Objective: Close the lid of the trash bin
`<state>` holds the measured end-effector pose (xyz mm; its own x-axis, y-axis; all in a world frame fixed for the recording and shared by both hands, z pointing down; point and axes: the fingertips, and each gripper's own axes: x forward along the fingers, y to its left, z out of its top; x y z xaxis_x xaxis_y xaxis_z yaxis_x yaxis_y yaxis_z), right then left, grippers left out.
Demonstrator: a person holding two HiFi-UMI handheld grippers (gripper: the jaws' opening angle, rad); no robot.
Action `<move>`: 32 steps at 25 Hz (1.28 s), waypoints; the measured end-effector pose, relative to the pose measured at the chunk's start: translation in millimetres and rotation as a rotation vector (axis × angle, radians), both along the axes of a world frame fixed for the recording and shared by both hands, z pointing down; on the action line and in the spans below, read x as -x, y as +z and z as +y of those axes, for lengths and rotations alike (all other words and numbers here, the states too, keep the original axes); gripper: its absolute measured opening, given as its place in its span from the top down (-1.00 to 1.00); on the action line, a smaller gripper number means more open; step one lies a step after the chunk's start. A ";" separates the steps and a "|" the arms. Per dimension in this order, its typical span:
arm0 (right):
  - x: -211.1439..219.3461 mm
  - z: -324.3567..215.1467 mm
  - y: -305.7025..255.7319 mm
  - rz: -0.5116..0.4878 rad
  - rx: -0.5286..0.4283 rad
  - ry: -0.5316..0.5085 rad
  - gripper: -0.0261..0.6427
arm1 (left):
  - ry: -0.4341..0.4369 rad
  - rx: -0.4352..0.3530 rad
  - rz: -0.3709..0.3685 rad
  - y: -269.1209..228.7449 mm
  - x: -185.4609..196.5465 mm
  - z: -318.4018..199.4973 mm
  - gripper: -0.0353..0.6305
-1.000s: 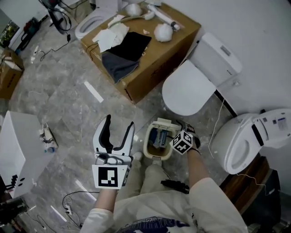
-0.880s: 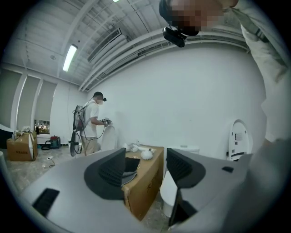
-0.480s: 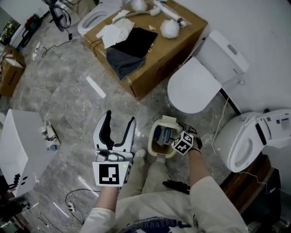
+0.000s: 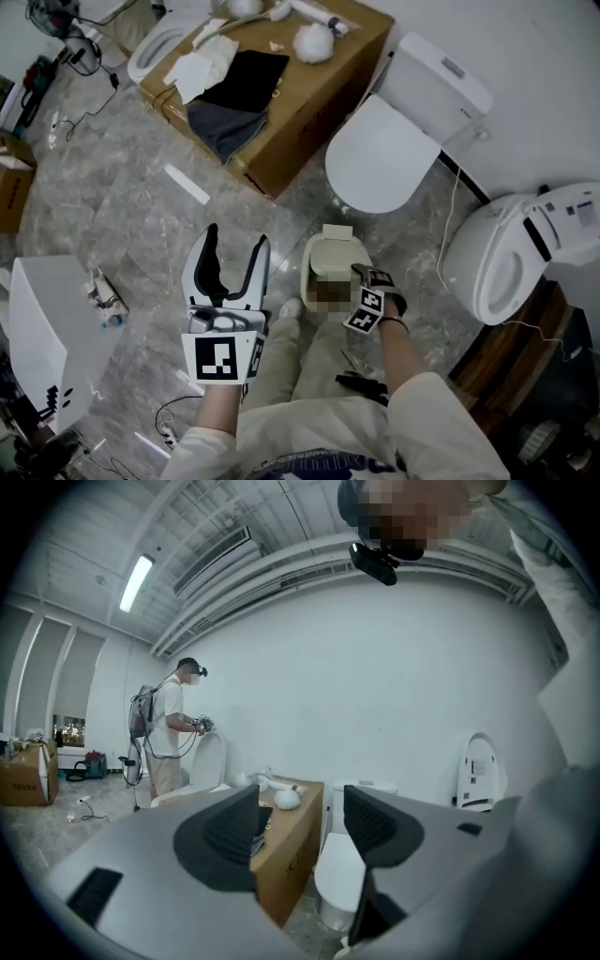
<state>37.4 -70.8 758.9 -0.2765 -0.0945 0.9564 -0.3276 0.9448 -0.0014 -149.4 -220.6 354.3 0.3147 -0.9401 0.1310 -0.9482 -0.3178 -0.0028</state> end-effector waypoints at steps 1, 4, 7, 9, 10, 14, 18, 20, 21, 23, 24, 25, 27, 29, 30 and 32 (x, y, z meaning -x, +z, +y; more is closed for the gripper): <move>0.4 5.7 2.2 0.000 -0.001 -0.002 -0.32 | 0.009 -0.002 -0.001 -0.4 -3.5 -0.1 0.10; 1.6 22.3 10.1 0.000 -0.008 -0.015 -0.30 | 0.031 -0.011 -0.004 -0.4 -13.2 0.2 0.10; 2.3 43.7 22.4 0.004 0.005 -0.038 -0.30 | 0.044 -0.010 -0.008 5.1 -20.2 1.7 0.10; 2.3 58.6 31.0 0.008 0.023 -0.053 -0.30 | 0.048 -0.008 -0.005 9.3 -23.4 3.4 0.10; 2.4 64.8 35.2 0.010 0.030 -0.058 -0.30 | 0.050 -0.008 -0.004 11.3 -24.8 4.5 0.10; 4.0 81.1 51.9 0.006 0.042 -0.055 -0.30 | 0.057 -0.007 -0.006 20.9 -29.6 10.6 0.10; 5.8 93.1 68.6 -0.003 0.045 -0.038 -0.30 | 0.051 -0.017 -0.011 29.3 -32.4 16.7 0.10; 5.3 99.9 78.3 -0.001 0.049 -0.045 -0.30 | 0.047 -0.023 -0.010 34.0 -33.9 19.6 0.10; 5.0 103.6 82.6 0.000 0.052 -0.054 -0.30 | 0.045 -0.025 -0.011 36.9 -34.6 21.3 0.10; 4.5 109.5 90.8 0.001 0.057 -0.071 -0.30 | 0.040 -0.026 -0.017 43.6 -35.4 23.6 0.10; 4.4 111.6 95.3 0.001 0.060 -0.076 -0.30 | 0.036 -0.026 -0.019 47.3 -35.4 23.9 0.10; 4.5 113.3 99.8 0.001 0.065 -0.080 -0.30 | 0.031 -0.025 -0.019 51.0 -35.2 23.9 0.10; 4.8 117.4 108.8 0.000 0.078 -0.083 -0.30 | 0.019 -0.023 -0.016 57.2 -33.8 24.7 0.10; 5.3 122.6 117.0 0.002 0.094 -0.092 -0.30 | 0.012 -0.026 -0.018 60.7 -32.4 26.7 0.10; 5.4 124.9 120.3 0.003 0.099 -0.100 -0.30 | 0.011 -0.028 -0.022 61.8 -32.1 27.4 0.10; 4.5 127.5 125.6 0.009 0.108 -0.118 -0.30 | 0.010 -0.033 -0.027 63.3 -32.2 26.6 0.10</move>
